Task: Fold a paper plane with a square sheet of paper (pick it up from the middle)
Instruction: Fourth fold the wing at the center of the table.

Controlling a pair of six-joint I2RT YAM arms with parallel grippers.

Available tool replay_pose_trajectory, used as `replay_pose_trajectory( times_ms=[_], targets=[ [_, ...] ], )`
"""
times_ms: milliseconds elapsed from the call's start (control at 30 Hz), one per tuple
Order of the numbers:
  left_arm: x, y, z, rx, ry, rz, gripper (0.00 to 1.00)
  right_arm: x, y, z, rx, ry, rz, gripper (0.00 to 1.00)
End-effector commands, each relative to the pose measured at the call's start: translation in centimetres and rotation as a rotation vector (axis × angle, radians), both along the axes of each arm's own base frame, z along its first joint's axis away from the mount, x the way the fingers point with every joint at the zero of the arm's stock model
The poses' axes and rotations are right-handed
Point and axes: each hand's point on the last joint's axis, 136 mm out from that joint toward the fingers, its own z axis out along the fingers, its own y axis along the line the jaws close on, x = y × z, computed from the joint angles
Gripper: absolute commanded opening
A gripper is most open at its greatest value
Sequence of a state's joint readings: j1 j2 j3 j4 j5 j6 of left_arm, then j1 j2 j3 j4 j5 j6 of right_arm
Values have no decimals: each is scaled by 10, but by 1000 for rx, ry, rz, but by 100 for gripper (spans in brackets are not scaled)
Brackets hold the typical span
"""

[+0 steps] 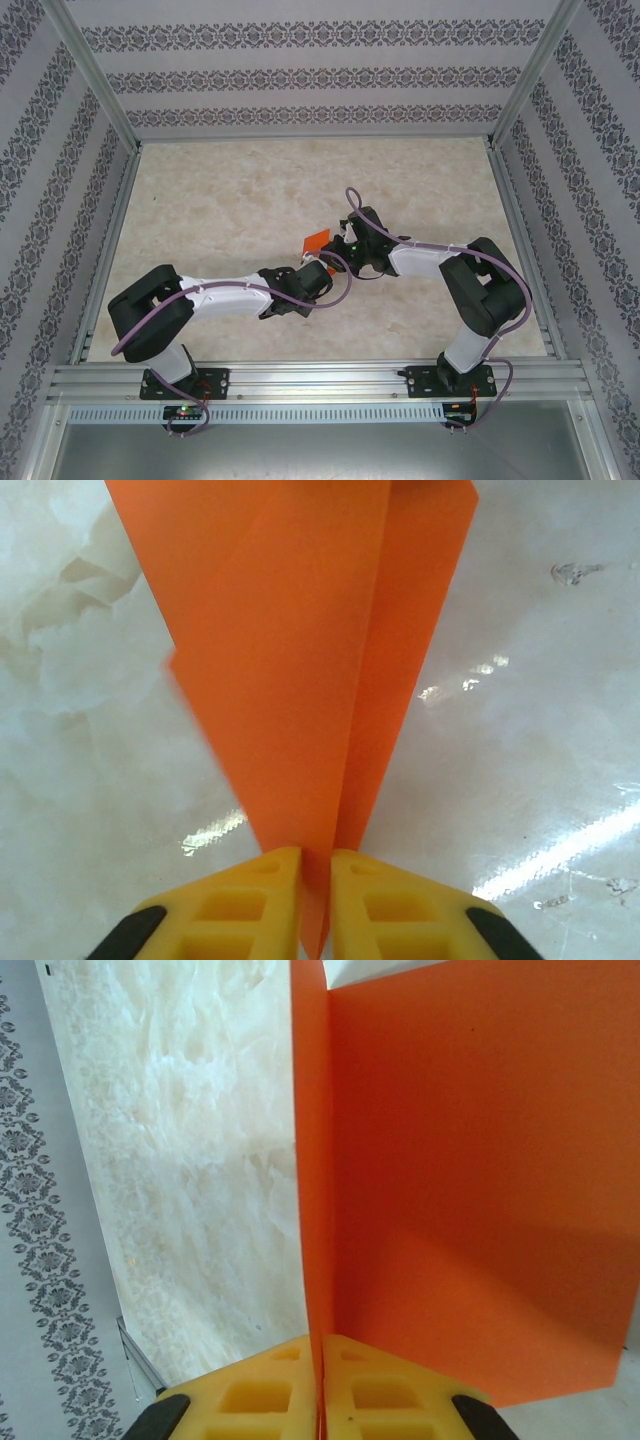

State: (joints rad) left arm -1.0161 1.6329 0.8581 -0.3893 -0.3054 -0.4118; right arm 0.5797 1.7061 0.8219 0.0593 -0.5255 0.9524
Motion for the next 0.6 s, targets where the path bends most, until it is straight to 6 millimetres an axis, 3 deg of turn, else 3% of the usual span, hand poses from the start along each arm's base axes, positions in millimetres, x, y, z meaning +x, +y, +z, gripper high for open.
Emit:
replay_pose_trajectory(
  times_ms=[0, 333, 567],
  targets=[
    [6, -9, 9, -19, -42, 10, 14, 1, -6, -1, -10, -1, -18, 10],
    [9, -1, 12, 2, -72, 30, 24, 3, -4, 1, 1, -7, -15, 8],
    [9, -1, 9, 4, -69, 31, 21, 2, -4, 0, -1, -4, -14, 8]
  ],
)
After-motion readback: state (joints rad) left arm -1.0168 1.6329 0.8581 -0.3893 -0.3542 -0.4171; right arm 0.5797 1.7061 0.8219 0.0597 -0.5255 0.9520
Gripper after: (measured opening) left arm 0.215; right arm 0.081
